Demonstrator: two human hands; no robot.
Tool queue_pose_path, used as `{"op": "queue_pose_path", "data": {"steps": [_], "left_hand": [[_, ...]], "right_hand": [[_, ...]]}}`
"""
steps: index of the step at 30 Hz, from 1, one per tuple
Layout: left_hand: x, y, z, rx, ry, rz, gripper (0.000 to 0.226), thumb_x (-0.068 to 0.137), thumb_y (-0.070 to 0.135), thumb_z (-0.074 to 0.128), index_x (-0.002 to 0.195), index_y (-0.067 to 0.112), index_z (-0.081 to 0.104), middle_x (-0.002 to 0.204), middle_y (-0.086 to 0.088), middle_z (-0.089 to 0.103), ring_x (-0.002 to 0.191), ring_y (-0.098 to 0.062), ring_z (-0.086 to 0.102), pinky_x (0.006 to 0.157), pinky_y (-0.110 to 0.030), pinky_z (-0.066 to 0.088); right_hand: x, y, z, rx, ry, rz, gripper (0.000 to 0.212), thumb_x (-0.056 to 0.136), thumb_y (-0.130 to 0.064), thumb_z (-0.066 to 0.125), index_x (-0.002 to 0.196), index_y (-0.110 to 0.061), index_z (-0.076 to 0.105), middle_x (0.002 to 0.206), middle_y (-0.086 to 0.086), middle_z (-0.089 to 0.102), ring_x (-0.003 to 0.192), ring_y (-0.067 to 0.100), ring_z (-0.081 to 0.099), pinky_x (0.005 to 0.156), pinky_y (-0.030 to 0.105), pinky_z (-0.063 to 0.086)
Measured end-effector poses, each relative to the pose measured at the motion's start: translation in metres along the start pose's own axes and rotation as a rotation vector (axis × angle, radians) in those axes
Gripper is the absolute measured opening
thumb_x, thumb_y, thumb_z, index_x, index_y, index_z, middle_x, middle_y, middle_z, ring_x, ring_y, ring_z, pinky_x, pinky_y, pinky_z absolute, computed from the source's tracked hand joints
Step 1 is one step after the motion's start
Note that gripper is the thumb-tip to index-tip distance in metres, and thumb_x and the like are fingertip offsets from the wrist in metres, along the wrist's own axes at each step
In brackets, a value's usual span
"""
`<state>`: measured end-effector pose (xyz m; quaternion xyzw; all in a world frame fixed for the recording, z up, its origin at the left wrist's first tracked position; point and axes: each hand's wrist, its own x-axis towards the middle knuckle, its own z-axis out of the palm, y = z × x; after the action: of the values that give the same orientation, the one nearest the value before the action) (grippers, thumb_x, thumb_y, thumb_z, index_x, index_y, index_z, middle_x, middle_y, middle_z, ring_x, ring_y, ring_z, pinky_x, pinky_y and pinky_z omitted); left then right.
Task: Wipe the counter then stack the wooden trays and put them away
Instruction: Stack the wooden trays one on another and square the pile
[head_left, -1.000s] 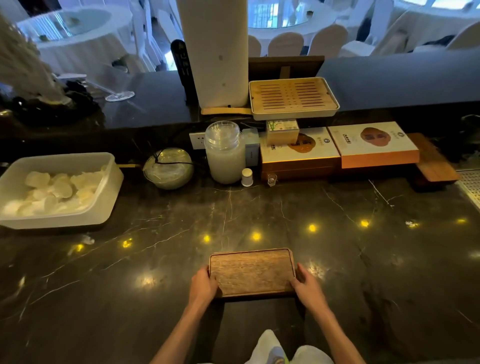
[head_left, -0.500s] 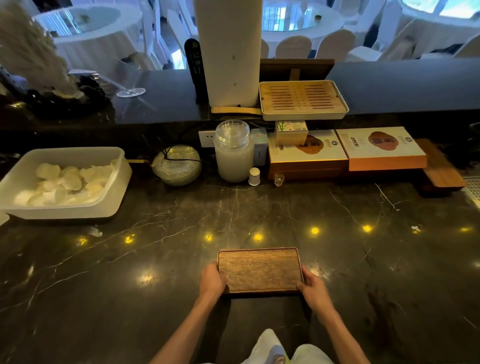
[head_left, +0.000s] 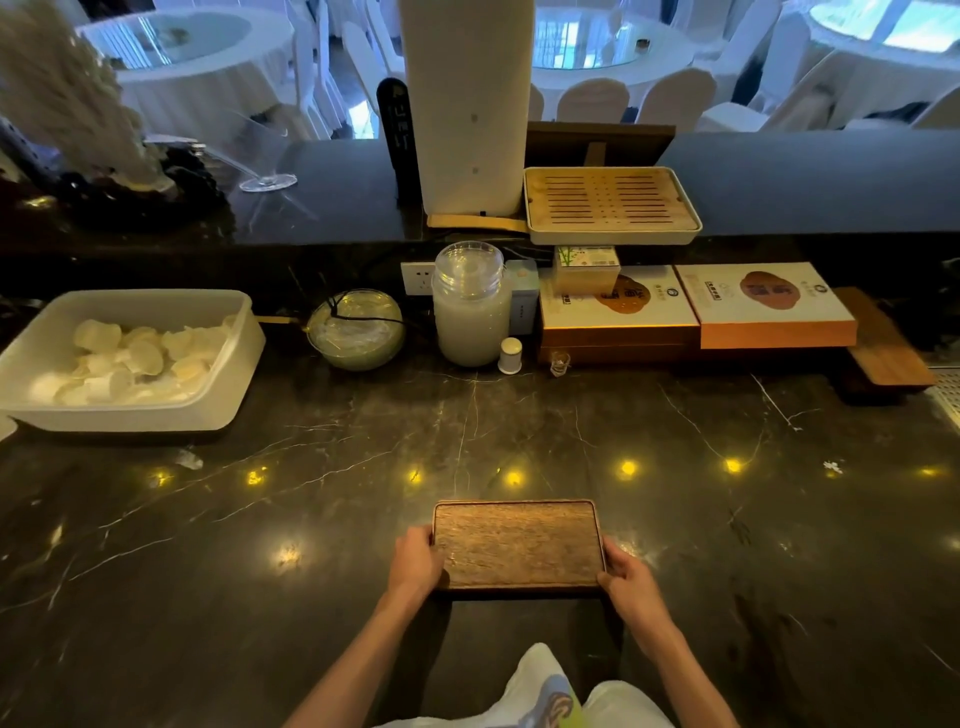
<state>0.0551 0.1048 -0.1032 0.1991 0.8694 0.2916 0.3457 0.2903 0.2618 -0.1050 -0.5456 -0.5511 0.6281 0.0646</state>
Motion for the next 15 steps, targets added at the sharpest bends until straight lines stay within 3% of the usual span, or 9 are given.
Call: {"op": "queue_pose_path", "data": {"steps": [5, 11, 13, 15], "left_hand": [[0.0006, -0.0009, -0.0010, 0.001, 0.006, 0.008, 0.023, 0.093, 0.006, 0.055, 0.112, 0.010, 0.067, 0.108, -0.006, 0.071, 0.101, -0.016, 0.067, 0.088, -0.032, 0.057], [-0.0002, -0.0008, -0.0006, 0.027, 0.021, 0.005, 0.020, 0.092, 0.007, 0.057, 0.109, 0.010, 0.067, 0.105, -0.005, 0.071, 0.094, -0.012, 0.066, 0.077, -0.021, 0.054], [0.0012, 0.0018, -0.0012, 0.031, 0.020, -0.016, 0.021, 0.092, 0.010, 0.057, 0.111, 0.010, 0.066, 0.106, -0.007, 0.071, 0.094, -0.013, 0.066, 0.076, -0.022, 0.054], [0.0034, 0.0054, -0.0027, 0.037, 0.027, -0.020, 0.022, 0.094, 0.013, 0.055, 0.114, 0.010, 0.063, 0.109, -0.007, 0.069, 0.095, -0.013, 0.064, 0.079, -0.024, 0.053]], "right_hand": [[0.0023, 0.0003, -0.0023, 0.008, -0.002, 0.018, 0.057, 0.091, 0.016, 0.044, 0.142, -0.010, 0.045, 0.118, 0.001, 0.066, 0.116, 0.019, 0.060, 0.104, 0.041, 0.048], [0.0002, -0.0025, -0.0034, -0.021, -0.016, 0.039, 0.055, 0.093, 0.013, 0.046, 0.142, -0.012, 0.046, 0.129, 0.011, 0.063, 0.123, 0.024, 0.057, 0.104, 0.046, 0.048], [-0.0012, -0.0046, -0.0041, -0.032, -0.023, 0.033, 0.053, 0.093, 0.011, 0.047, 0.141, -0.013, 0.048, 0.126, 0.010, 0.065, 0.119, 0.022, 0.059, 0.101, 0.043, 0.051], [-0.0010, -0.0086, -0.0040, -0.043, -0.034, 0.015, 0.047, 0.095, 0.006, 0.049, 0.137, -0.015, 0.052, 0.116, 0.004, 0.068, 0.108, 0.016, 0.064, 0.088, 0.032, 0.056]]}}
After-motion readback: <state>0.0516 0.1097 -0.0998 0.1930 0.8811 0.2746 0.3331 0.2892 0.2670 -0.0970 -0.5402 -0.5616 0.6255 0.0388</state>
